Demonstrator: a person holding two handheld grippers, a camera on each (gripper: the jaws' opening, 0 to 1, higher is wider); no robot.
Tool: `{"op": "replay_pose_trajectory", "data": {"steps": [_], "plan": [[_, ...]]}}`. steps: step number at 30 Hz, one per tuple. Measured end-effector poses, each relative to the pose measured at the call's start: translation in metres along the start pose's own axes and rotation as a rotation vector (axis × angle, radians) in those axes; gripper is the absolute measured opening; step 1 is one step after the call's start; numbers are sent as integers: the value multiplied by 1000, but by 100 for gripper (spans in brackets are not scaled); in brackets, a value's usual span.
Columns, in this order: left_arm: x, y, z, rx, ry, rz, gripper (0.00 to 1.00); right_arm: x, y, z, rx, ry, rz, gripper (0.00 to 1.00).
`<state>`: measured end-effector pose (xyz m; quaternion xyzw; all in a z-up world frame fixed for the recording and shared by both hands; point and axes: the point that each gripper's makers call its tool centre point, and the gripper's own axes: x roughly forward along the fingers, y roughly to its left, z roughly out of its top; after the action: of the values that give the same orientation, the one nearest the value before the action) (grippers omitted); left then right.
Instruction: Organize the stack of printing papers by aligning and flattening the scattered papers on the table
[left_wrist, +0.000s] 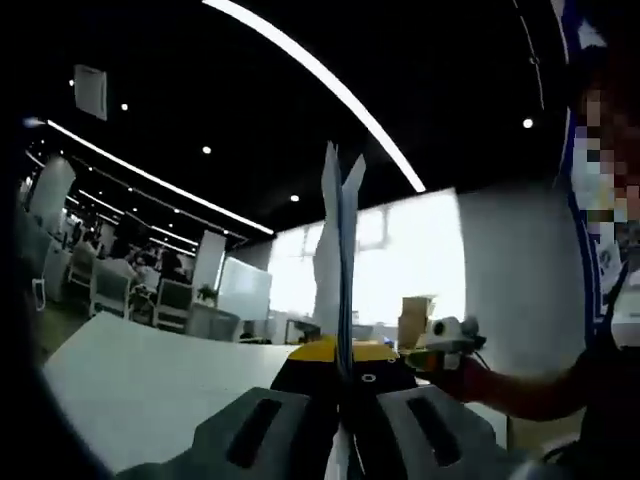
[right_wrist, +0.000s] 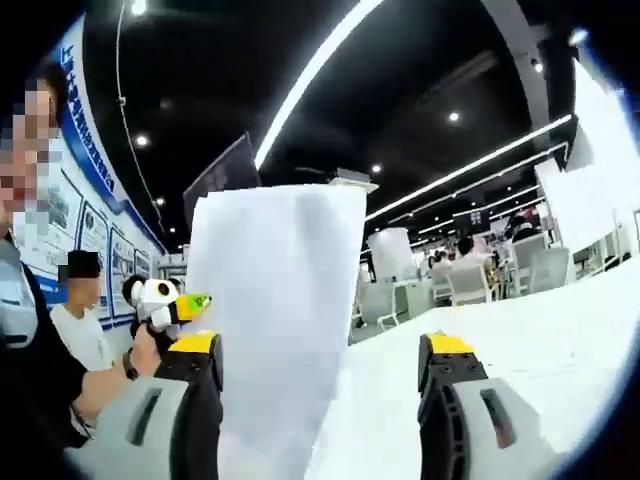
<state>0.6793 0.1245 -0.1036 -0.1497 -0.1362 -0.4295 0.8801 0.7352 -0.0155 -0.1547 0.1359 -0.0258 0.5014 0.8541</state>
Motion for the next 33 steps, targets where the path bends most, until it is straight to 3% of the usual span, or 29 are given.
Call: {"op": "replay_pose_trajectory", "data": {"steps": [5, 6, 9, 12, 14, 15, 18, 19, 23, 25, 28, 30, 33], "plan": [[-2, -9, -3, -106, -11, -88, 5, 5, 15, 8, 54, -41, 78, 65], [-2, -11, -6, -133, -10, -118, 5, 4, 32, 18, 77, -80, 157, 64], [-3, -19, -10, -163, -12, -169, 5, 1, 48, 20, 121, -68, 245, 62], [-4, -32, -9, -207, -38, -243, 5, -1, 50, 20, 108, -64, 260, 56], [-4, -32, -10, -232, -48, -251, 5, -5, 57, 15, 110, -22, 285, 39], [-4, -31, -12, -241, -49, -247, 5, -9, 61, 12, 67, -3, 301, 21], [-5, -23, -14, -252, -53, -219, 5, -15, 58, 13, -4, 6, 274, 4], [-5, -16, -19, -233, -36, -177, 5, -16, 59, 12, -14, 14, 269, 1], [-3, -19, -24, -199, -20, -174, 5, -18, 58, 9, -47, 37, 231, 0], [-2, -8, -29, -97, 9, -86, 5, -18, 51, 8, -139, 48, 170, 0], [-1, -1, -32, 65, 37, -17, 6, -14, 46, 6, -312, 58, 81, 0], [1, 1, -30, 187, 15, 18, 6, -11, 47, 9, -394, 39, 46, 0], [4, 3, -34, 195, 29, 35, 6, -9, 46, 14, -421, 5, 23, 0]]}}
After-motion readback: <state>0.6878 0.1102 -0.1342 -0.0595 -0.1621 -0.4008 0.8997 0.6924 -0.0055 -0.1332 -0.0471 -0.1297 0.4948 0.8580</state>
